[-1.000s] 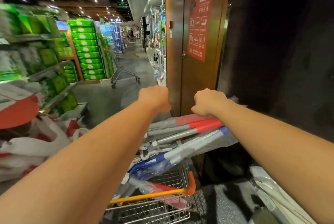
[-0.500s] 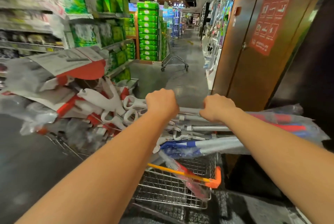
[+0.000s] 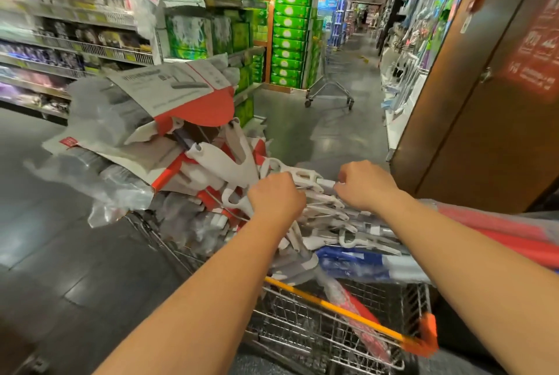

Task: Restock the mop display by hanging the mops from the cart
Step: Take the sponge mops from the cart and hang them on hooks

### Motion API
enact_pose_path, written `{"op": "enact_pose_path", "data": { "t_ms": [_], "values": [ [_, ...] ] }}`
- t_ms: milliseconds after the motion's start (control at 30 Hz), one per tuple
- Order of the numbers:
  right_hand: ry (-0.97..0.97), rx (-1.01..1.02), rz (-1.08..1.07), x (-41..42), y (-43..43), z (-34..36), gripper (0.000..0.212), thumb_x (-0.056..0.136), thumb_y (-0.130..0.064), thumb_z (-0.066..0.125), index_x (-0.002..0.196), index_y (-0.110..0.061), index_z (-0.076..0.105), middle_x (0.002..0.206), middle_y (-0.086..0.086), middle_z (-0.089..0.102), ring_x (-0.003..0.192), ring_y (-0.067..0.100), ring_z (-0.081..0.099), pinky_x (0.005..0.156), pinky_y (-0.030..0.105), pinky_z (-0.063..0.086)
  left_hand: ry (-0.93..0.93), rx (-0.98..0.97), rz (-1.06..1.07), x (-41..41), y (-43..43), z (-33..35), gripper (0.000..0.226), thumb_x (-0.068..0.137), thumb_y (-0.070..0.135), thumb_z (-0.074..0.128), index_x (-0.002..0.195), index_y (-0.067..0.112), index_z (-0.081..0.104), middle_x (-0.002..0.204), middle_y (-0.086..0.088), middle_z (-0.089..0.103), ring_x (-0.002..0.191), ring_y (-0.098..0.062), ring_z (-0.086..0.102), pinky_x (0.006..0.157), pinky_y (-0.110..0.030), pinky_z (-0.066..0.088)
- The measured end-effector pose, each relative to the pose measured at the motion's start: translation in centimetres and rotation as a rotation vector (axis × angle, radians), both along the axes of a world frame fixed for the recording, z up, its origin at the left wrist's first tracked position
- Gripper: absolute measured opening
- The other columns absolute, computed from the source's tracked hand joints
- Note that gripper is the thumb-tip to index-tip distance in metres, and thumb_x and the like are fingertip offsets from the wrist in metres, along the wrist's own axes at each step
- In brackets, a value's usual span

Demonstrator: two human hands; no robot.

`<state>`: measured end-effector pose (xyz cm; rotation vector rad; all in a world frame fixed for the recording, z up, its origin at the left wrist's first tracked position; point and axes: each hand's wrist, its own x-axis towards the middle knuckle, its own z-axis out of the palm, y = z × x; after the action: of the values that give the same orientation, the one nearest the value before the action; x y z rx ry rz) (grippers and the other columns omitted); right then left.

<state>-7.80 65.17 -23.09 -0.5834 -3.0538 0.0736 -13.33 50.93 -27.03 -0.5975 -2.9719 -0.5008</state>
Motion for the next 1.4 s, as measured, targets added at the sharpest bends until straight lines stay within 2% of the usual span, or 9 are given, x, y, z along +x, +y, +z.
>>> {"op": "enact_pose_path", "data": {
  "t_ms": [100,333,533,633,733,867,1067,1267,1400],
  "values": [
    [0.005,-0.005,0.021,-2.0,-1.1,-1.0,0.03,0.092,-0.032,0.052,0.114,-0.014,0.063,0.115,0.012,0.063,0.103,0.033,0.058,0.074,0.032,0.042,-0.04,0.04,0.031,-1.5,-1.1,-1.3,0.035,0.092,0.03,0.049,0.123,0.017,0.056,0.117,-0.009,0.063,0.107,-0.031,0.059,0.072,-0.032,0.038],
    [0.007,0.0,0.13,-5.7,-1.8,-2.4,0.03,0.092,-0.03,0.05,0.113,-0.012,0.062,0.114,0.015,0.062,0.102,0.034,0.058,0.073,0.033,0.043,-0.097,0.175,0.149,-2.8,-1.6,-3.4,0.039,0.091,0.035,0.051,0.126,0.018,0.055,0.117,-0.009,0.064,0.109,-0.031,0.059,0.081,-0.036,0.043],
    [0.075,-0.112,0.303,-9.7,-1.9,-2.8,0.021,0.092,-0.028,0.05,0.101,-0.009,0.057,0.11,0.014,0.061,0.101,0.035,0.058,0.069,0.032,0.04,-0.122,0.328,0.393,-4.0,-1.2,-4.0,0.034,0.092,0.037,0.051,0.116,0.013,0.047,0.113,-0.008,0.061,0.103,-0.031,0.059,0.074,-0.036,0.044],
    [0.087,-0.201,0.389,-11.6,-2.5,-3.4,0.025,0.091,-0.025,0.051,0.109,-0.007,0.056,0.112,0.014,0.06,0.104,0.035,0.057,0.075,0.036,0.047,-0.102,0.379,0.515,-4.5,-0.9,-4.1,0.033,0.093,0.04,0.052,0.11,0.013,0.043,0.111,-0.008,0.06,0.1,-0.031,0.059,0.073,-0.038,0.047],
    [0.112,-0.221,0.477,-13.1,-3.1,-4.2,0.022,0.091,-0.03,0.051,0.101,-0.011,0.051,0.11,0.013,0.059,0.1,0.033,0.057,0.074,0.036,0.046,-0.081,0.45,0.619,-4.7,-0.6,-3.9,0.036,0.094,0.038,0.053,0.114,0.011,0.04,0.114,-0.009,0.058,0.102,-0.032,0.058,0.068,-0.035,0.04],
    [0.102,-0.326,0.575,-14.3,-3.8,-5.2,0.032,0.091,-0.027,0.053,0.117,-0.009,0.051,0.115,0.012,0.059,0.101,0.031,0.058,0.078,0.037,0.049,-0.081,0.615,0.745,-4.5,-0.2,-4.4,0.044,0.092,0.036,0.057,0.122,0.009,0.038,0.126,-0.01,0.052,0.11,-0.032,0.055,0.082,-0.042,0.048],
    [0.068,-0.491,0.535,-16.1,-5.0,-7.1,0.045,0.093,-0.025,0.051,0.132,-0.005,0.046,0.127,0.017,0.057,0.116,0.035,0.054,0.095,0.041,0.045,-0.125,0.913,0.869,-5.0,-0.1,-5.2,0.043,0.095,0.03,0.055,0.129,0.011,0.038,0.125,-0.01,0.057,0.109,-0.03,0.057,0.082,-0.037,0.046],
    [0.118,-0.715,0.387,-17.7,-5.5,-8.2,0.041,0.098,-0.033,0.045,0.128,-0.007,0.054,0.126,0.016,0.06,0.118,0.035,0.053,0.1,0.044,0.042,-0.024,1.11,0.871,-6.5,0.1,-5.7,0.023,0.094,0.029,0.056,0.109,0.012,0.053,0.108,-0.01,0.062,0.1,-0.028,0.059,0.085,-0.042,0.05],
    [0.089,-0.802,0.323,-18.7,-5.7,-8.3,0.044,0.096,-0.043,0.044,0.123,-0.012,0.061,0.119,0.012,0.065,0.109,0.035,0.057,0.093,0.043,0.046,-0.036,1.242,0.901,-7.3,0.0,-5.8,0.026,0.095,0.03,0.056,0.113,0.011,0.055,0.103,-0.002,0.062,0.096,-0.023,0.058,0.078,-0.031,0.045]
  ]
}}
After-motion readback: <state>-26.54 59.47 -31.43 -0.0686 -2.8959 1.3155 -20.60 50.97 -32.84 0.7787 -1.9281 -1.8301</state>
